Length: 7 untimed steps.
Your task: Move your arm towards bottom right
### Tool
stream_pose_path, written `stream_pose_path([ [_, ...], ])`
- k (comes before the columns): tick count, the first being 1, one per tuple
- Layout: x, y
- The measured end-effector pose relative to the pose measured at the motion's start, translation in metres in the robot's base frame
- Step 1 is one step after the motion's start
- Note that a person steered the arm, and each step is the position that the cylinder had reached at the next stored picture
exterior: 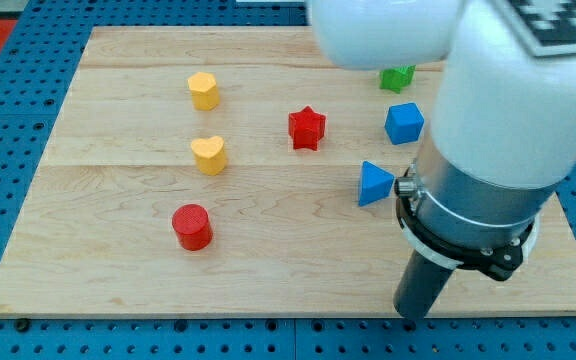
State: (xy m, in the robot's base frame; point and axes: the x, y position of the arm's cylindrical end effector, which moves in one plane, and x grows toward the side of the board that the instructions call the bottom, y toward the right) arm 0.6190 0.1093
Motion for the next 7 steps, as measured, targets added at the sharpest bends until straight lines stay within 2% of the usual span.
stream_pose_path([
  [2, 0.000, 0.009],
  [4, -0.025, 0.140],
  [7, -0.025, 0.168],
])
